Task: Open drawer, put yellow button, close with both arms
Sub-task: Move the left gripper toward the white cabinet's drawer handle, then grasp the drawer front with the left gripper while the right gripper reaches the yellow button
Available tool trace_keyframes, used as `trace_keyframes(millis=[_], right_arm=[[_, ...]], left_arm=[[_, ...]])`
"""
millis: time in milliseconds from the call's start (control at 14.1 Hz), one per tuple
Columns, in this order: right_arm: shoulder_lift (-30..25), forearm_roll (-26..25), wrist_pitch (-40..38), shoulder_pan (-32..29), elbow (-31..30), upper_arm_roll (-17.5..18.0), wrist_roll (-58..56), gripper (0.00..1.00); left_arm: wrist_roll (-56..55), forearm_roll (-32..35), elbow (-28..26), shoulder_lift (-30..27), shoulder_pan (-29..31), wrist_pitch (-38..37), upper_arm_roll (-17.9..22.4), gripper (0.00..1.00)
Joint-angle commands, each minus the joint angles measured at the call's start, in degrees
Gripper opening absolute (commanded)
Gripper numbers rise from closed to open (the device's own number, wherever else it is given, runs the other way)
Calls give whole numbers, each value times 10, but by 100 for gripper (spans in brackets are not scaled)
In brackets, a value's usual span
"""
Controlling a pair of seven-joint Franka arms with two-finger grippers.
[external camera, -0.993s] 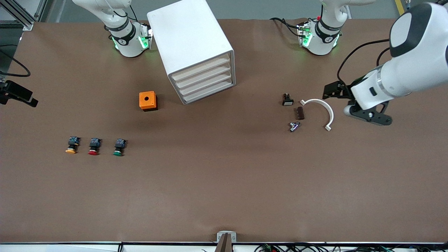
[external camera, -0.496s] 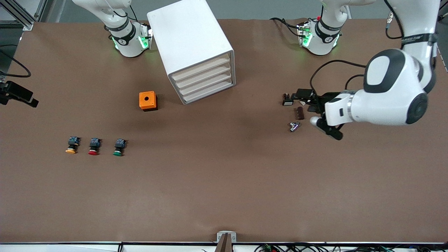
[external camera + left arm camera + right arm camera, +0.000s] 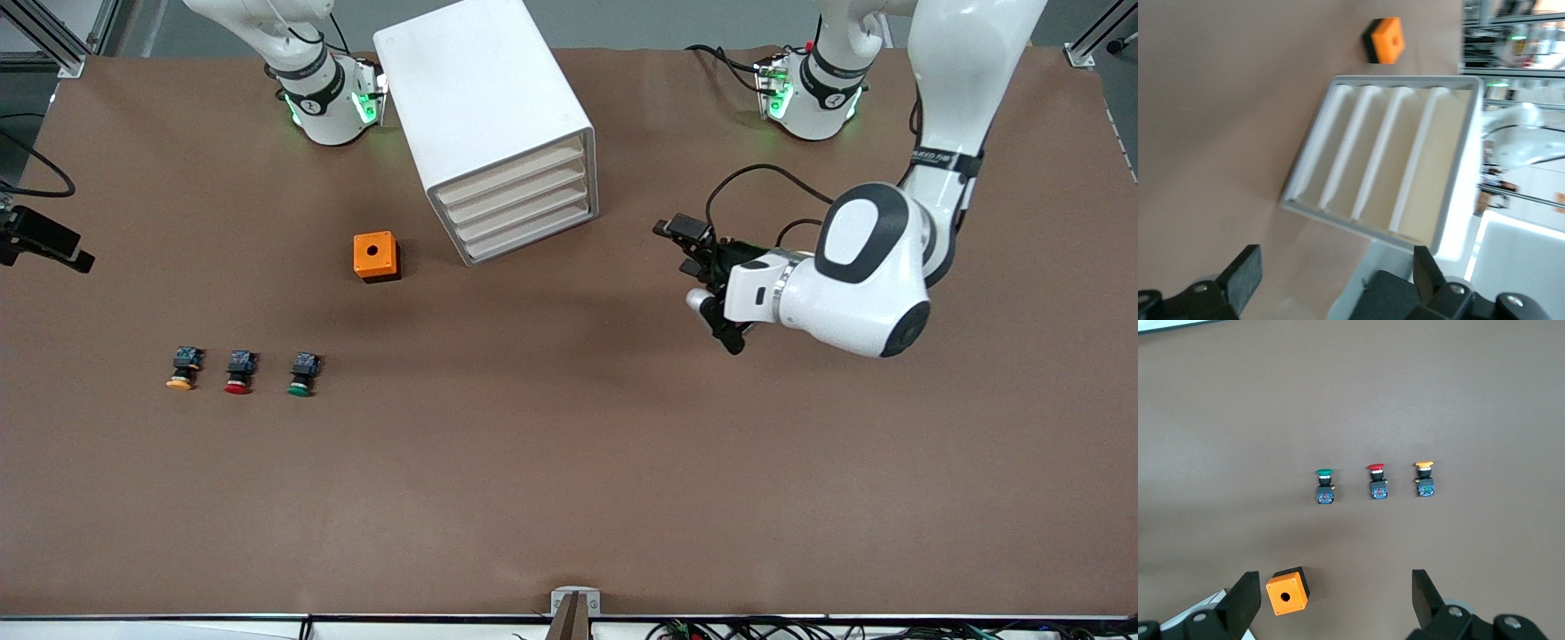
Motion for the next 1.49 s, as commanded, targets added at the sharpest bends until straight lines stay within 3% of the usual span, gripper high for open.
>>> trace_keyframes(millis=[0,213,496,709,851,1276,1418], right_arm=[[-1,-3,0,-3,3,2,-1,100],[-1,-7,0,-7,4,1,-2,100],[-1,-10,4,-18,5,-1,-1,100],[2,-54,0,-19,4,-1,-9,100],[13,-61,6,-40,4,-1,-14,100],[70,-83,32,-74,0,-1,-70,100],[92,-87,38,-93,0,-1,-103,100]], left_arm=[[51,-57,3,43,3,2,-21,100],[85,-115,2,85,3,-1,-39,100],[85,-172,-25,94,-24,20,-55,100],[104,-200,-45,92,-46,55,-58,99],[147,-237,-69,91,-60,69,-61,90],[213,-316,-106,92,-106,117,-62,86],[223,-330,-112,92,-117,128,-62,75]])
